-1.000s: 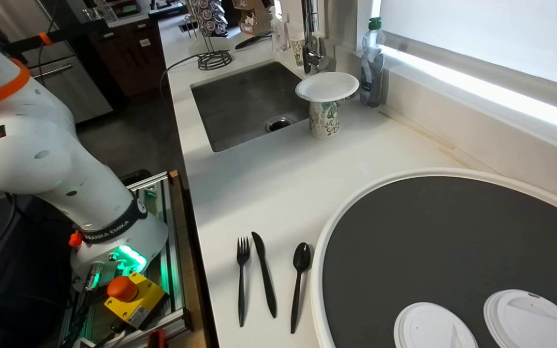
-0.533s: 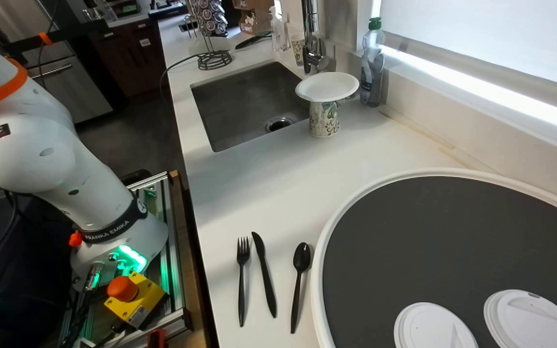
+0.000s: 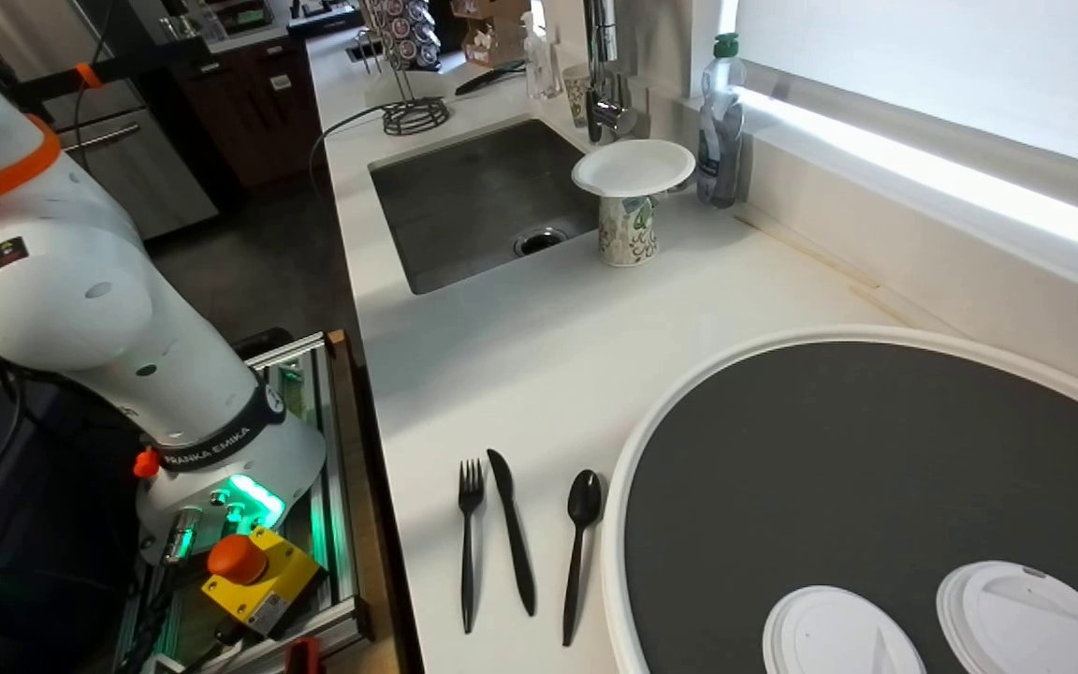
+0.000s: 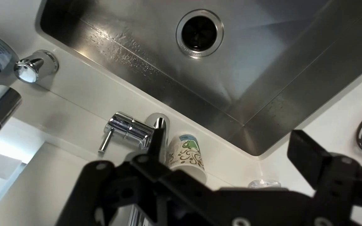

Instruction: Move the tap to the left and put the cup on top of the other cup

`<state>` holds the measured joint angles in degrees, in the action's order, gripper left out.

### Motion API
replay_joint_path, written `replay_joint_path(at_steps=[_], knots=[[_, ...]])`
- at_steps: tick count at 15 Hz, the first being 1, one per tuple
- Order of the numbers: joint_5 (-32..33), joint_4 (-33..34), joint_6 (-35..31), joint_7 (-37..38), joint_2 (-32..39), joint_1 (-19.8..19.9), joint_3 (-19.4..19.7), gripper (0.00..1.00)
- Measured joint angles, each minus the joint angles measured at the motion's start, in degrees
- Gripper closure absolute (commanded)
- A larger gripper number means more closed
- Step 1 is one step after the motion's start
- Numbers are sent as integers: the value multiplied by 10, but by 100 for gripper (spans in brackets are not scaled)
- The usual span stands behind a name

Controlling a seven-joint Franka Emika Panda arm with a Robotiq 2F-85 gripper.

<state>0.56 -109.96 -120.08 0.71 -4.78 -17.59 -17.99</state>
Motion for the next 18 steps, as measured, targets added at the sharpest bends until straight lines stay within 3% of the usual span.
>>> replay_joint_path(at_steps=[10, 18], knots=[[3, 6, 0, 5, 7, -1, -1, 0], [103, 28, 32, 185, 50, -15, -34, 0]])
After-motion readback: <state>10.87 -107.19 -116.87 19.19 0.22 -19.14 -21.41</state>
